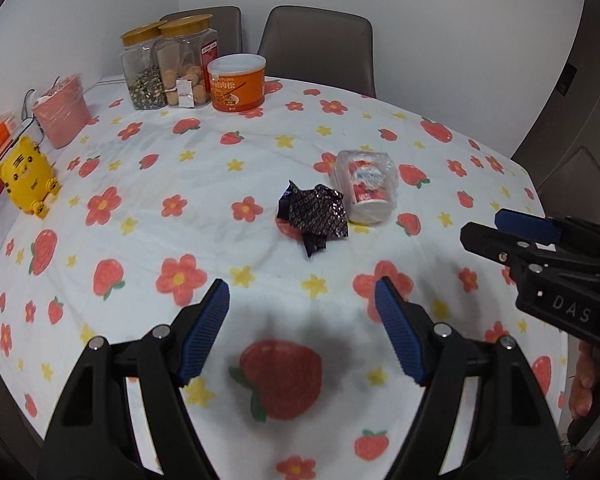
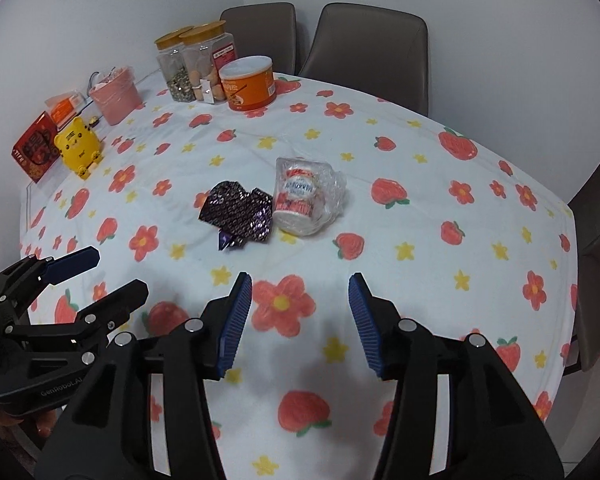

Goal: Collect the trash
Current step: 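Grasp the dark patterned wrapper with the left tool while the right tool grasps the wrapped cup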

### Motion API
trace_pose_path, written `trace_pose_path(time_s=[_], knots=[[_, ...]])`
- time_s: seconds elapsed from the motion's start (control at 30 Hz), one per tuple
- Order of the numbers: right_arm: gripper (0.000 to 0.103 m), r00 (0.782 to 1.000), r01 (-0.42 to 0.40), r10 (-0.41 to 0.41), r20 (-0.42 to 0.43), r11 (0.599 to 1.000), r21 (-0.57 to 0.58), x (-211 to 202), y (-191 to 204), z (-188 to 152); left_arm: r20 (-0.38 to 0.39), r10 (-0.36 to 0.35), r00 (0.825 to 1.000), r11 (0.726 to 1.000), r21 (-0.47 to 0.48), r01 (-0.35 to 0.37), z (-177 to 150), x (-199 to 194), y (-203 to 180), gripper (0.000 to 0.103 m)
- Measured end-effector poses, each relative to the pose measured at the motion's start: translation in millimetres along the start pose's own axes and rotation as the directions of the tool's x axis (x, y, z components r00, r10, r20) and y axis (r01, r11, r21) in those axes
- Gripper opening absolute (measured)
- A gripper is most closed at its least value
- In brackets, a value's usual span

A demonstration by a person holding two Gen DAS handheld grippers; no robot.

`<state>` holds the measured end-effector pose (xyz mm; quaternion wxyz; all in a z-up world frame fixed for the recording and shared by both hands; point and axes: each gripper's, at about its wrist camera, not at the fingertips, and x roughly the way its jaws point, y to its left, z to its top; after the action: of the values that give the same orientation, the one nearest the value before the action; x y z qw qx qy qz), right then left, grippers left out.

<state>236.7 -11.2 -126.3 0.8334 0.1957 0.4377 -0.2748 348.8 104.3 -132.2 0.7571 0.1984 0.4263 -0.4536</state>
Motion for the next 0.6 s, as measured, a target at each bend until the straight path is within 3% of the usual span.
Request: trace_pose_path(time_s=[0.33, 0.6], knots=[[0.049, 0.997, 0.025, -0.022, -0.080, 0.999, 0.030, 92, -2, 37, -0.076, 0.012, 0.997, 1.000, 0.009, -0.011, 37, 91, 12, 0.075], [0.057, 0.993, -0.002, 0.002, -0.117, 1.000, -0.004, 124, 5, 46, -0.121, -0.008, 0.993, 1.000, 0.023, 0.011, 47, 134, 19, 0.073]])
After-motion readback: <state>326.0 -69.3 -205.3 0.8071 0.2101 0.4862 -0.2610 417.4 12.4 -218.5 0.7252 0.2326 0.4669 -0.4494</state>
